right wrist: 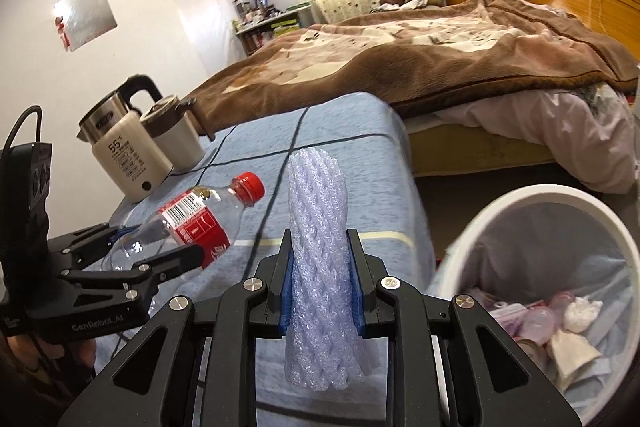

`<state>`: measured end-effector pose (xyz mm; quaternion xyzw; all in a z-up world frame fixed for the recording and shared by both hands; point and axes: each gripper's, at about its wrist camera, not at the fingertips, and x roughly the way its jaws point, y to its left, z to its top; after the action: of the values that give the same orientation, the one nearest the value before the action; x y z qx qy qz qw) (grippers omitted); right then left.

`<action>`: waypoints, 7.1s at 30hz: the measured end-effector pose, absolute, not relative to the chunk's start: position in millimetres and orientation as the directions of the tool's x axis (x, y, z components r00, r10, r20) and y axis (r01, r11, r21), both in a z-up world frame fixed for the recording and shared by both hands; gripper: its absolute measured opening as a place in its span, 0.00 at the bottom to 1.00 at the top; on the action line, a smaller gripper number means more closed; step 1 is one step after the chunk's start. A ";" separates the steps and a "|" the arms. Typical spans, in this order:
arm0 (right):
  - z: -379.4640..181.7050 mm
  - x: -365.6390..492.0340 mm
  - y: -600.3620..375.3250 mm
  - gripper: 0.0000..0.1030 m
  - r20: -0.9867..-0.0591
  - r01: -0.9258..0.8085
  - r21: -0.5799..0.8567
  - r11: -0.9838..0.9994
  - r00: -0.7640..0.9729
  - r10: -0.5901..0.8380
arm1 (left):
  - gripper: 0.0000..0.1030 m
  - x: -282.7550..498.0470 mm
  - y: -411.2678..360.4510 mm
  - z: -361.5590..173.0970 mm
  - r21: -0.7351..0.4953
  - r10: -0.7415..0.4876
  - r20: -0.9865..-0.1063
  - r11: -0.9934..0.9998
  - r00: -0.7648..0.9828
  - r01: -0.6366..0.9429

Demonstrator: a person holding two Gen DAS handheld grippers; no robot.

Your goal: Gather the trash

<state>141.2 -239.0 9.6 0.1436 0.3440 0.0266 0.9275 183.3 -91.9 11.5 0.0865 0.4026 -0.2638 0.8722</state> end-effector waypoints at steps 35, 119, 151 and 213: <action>-13.2 51.6 -401.9 0.23 -0.710 0.340 0.220 0.914 0.699 -0.089 | 0.63 115.4 -276.7 -3.7 -0.149 -0.552 -0.748 0.680 0.368 0.718; -14.1 -40.5 -329.1 0.42 -0.605 0.422 0.136 0.897 0.752 -0.262 | 0.68 23.3 -214.1 -4.7 -0.041 -0.431 -0.596 0.859 0.677 0.511; -15.5 -39.0 -326.5 0.42 -0.606 0.414 0.132 0.900 0.753 -0.257 | 0.68 24.3 -214.3 -6.5 -0.043 -0.433 -0.601 0.857 0.672 0.514; -16.1 -39.7 -324.9 0.42 -0.610 0.407 0.136 0.903 0.753 -0.247 | 0.68 25.2 -209.8 -11.4 -0.053 -0.432 -0.612 0.858 0.662 0.510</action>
<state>-39.7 -324.9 -16.1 0.1311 0.3040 -0.1765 0.9270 25.2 -209.8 -11.4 0.0615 0.3190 -0.2589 0.9096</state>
